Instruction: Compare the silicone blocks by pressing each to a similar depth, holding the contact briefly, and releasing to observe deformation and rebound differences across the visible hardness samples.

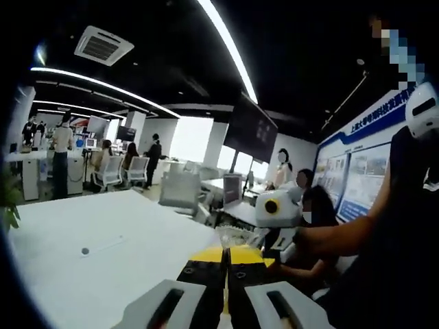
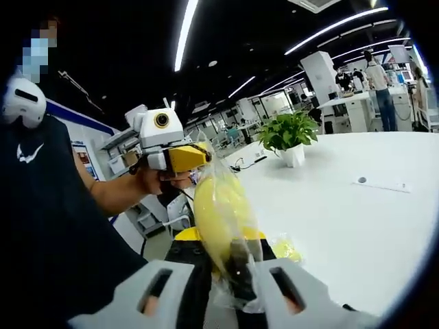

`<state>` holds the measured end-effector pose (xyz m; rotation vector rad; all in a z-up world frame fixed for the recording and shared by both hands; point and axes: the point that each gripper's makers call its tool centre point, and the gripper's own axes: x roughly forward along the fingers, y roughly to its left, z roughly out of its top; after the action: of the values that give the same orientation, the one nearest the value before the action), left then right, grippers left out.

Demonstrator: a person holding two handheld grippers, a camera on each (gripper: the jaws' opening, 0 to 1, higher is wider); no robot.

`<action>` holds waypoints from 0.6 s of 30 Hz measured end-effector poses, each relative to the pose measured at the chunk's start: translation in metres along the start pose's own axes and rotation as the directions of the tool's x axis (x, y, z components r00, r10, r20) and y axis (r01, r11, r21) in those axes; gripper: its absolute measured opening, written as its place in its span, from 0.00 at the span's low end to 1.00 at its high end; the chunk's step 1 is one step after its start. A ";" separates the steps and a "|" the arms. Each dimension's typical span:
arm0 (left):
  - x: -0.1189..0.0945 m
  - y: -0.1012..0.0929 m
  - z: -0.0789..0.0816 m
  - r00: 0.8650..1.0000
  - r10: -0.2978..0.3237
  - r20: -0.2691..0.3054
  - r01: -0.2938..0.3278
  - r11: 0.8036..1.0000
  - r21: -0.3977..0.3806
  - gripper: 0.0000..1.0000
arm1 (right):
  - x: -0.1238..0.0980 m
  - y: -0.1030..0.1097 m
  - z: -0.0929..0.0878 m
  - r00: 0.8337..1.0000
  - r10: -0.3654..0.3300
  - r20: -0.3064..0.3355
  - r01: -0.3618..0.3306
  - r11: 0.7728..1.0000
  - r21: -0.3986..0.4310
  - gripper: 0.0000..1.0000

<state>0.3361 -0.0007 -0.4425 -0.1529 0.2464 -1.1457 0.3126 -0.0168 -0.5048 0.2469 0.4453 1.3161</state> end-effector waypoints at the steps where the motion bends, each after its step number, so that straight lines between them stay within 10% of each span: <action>1: 0.000 0.000 0.000 1.000 0.001 0.002 -0.001 1.000 0.000 0.00 | 0.000 -0.001 0.000 1.000 0.000 0.003 0.000 1.000 0.001 0.05; 18: 0.003 0.007 -0.002 1.000 0.018 0.017 -0.017 0.998 -0.064 0.00 | -0.006 -0.010 0.005 0.997 -0.045 0.062 0.046 0.999 -0.011 0.09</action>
<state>0.3427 -0.0010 -0.4463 -0.2172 0.2685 -1.1192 0.3221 -0.0248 -0.5034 0.2650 0.3889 1.2632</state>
